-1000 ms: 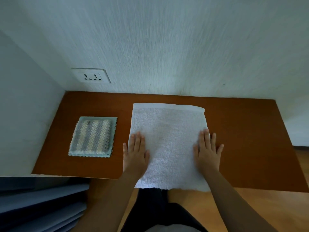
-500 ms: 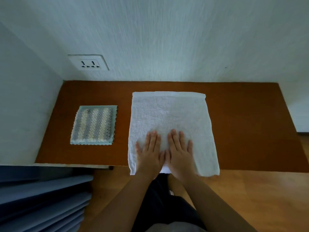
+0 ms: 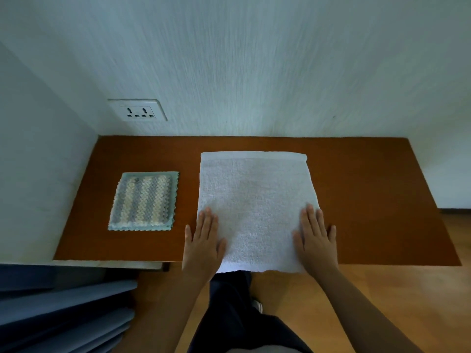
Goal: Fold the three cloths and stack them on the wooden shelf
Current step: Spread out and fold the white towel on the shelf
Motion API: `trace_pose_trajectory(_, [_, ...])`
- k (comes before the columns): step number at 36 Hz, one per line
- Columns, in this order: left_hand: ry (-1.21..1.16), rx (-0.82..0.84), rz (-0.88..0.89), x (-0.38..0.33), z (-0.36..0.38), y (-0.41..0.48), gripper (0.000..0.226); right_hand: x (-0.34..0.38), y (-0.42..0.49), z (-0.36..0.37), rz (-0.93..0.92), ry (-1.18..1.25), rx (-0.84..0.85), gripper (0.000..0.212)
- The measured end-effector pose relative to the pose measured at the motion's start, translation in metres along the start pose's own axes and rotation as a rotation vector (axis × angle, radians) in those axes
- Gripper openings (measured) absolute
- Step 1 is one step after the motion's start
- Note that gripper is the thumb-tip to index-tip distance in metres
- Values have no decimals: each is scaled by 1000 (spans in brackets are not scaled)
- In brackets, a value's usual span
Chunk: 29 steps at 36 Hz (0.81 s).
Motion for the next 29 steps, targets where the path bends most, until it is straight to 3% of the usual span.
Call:
trace_pose_trajectory(3, [9, -49, 62, -1, -2, -5, 61, 5, -3, -1, -3, 15, -13, 76])
trace_pose_trajectory(7, [29, -38, 161, -15, -11, 0, 56, 30, -8, 2, -132, -22, -56, 60])
trace_pose_trajectory(11, [14, 16, 143, -34, -13, 8, 56, 59, -6, 10, -210, -31, -47, 61])
trace_pose_trajectory(29, [16, 46, 99, -31, -7, 24, 61, 61, 15, 16, -110, -73, 27, 66])
Point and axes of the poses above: each hand's wrist, its own y-axis towards the middle knuckle, its own z-axis out of the palm, x = y × z, the point moved 3 cm from there along y, towards the middle knuckle, and after that the axes turned 10 degrees about y, right-handed, at the moved point
